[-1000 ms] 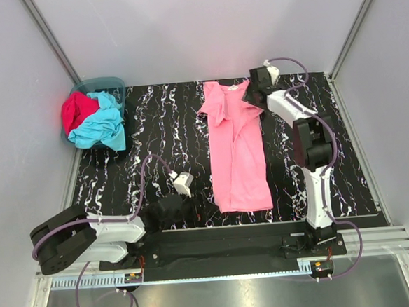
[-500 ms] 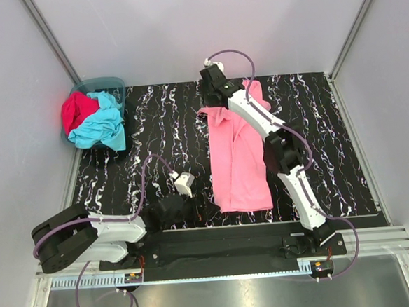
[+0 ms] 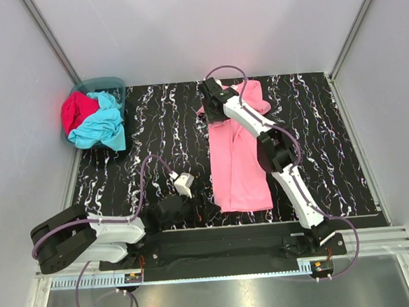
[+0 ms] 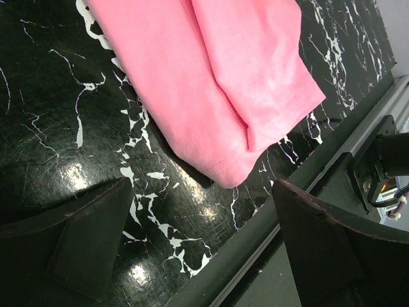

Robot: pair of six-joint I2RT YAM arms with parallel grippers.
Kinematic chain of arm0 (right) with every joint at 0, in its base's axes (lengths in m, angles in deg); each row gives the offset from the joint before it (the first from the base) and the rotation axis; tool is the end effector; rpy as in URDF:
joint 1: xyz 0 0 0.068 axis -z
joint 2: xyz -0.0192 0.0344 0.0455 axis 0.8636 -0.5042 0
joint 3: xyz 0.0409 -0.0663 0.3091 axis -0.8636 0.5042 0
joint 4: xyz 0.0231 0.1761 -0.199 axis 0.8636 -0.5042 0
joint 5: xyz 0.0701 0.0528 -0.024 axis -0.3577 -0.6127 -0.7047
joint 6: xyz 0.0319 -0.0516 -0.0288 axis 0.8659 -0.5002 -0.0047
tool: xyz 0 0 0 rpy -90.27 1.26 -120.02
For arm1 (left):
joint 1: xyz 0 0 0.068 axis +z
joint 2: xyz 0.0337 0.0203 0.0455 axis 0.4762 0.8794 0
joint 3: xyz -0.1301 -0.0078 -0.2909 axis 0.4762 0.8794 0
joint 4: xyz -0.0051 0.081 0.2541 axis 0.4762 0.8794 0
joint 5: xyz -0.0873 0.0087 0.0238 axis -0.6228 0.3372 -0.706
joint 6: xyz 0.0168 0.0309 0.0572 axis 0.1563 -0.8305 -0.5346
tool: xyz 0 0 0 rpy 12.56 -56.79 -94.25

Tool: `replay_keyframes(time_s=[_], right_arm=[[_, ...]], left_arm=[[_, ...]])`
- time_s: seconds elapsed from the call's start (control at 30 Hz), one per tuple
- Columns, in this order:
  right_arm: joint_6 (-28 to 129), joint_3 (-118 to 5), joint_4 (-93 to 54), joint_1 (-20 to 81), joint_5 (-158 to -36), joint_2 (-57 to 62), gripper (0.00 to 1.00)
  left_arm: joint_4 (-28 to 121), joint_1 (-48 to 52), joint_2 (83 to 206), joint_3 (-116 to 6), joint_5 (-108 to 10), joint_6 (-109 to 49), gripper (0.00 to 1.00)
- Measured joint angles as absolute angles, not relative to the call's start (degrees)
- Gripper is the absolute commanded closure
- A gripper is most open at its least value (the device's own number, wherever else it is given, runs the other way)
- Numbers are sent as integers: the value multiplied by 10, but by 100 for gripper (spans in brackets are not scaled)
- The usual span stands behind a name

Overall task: Fold and stack the t-shirts
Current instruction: Fold the tshirt

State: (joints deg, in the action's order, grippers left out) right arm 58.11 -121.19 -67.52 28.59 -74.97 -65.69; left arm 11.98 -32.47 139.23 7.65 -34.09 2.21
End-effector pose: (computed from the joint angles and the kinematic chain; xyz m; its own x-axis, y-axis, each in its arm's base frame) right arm 0.5304 0.3047 0.1905 -0.7928 -0.1947 -0.5775 -0.1897 0.9794 -0.0697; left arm 0.1053 -0.1760 0.1652 -0.7048 -0.1428 -0.6949 0.4528 0.6635 -0.5956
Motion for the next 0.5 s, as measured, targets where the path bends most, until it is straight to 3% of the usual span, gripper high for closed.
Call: replay_keyframes(time_s=[0.5], right_arm=[[494, -1212, -582, 217, -751, -650, 43]], left_arm=[[118, -326, 1359, 96, -341, 25, 3]])
